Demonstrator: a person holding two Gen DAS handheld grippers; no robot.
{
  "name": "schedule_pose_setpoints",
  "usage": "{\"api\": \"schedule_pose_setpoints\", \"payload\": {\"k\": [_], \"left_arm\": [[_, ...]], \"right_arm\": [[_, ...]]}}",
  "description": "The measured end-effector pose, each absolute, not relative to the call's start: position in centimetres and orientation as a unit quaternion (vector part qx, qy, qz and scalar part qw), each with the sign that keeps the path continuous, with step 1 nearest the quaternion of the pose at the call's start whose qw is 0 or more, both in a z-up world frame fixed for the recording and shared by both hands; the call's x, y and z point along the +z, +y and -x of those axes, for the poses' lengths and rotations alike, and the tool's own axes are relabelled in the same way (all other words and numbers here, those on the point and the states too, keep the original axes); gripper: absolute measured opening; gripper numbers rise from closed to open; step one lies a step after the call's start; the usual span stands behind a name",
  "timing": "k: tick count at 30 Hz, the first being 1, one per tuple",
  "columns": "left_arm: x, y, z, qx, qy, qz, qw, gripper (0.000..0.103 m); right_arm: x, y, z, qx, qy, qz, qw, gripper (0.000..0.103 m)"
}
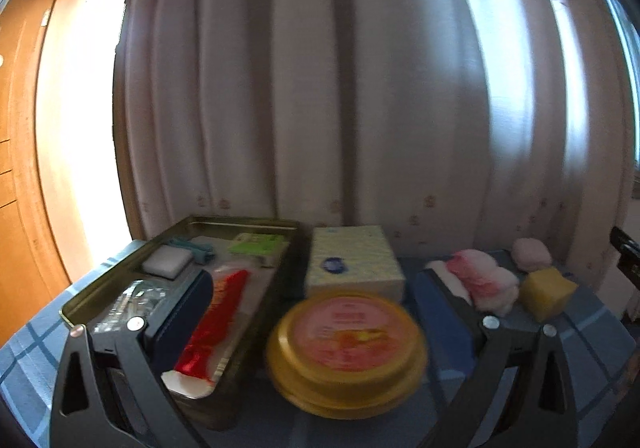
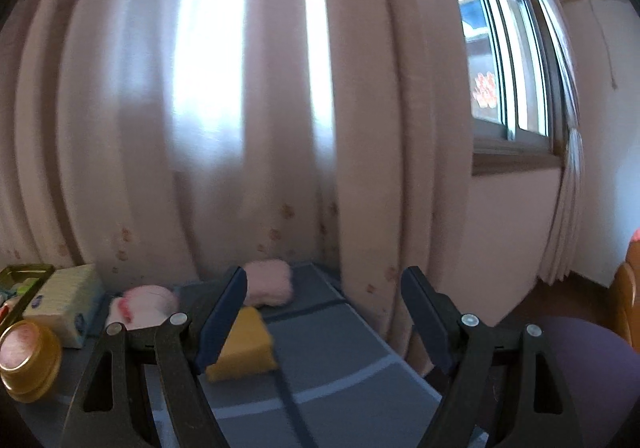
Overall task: Organize soft objects
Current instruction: 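Grasp the yellow sponge with the right tool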
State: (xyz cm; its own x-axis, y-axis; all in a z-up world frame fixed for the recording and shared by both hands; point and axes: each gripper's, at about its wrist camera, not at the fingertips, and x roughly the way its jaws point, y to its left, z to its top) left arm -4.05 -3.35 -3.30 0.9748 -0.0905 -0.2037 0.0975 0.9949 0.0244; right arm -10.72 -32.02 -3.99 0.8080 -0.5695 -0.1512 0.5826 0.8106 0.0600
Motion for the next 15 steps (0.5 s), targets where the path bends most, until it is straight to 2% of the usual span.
{"api": "schedule_pose_setpoints", "payload": {"k": [6, 15], "left_arm": [[-3.4, -6.2, 4.7, -0.084, 0.106, -0.024, 0.991, 0.102], [-3.4, -11.1, 6.0, -0.129, 0.116, -0.05, 0.984, 0.102]], "right_arm": [[-3.9, -32.8, 10.1, -0.276, 0.09, -0.039, 0.956, 0.081], [-4.9, -31.7, 3.6, -0.158, 0.211, -0.029, 0.964, 0.081]]}}
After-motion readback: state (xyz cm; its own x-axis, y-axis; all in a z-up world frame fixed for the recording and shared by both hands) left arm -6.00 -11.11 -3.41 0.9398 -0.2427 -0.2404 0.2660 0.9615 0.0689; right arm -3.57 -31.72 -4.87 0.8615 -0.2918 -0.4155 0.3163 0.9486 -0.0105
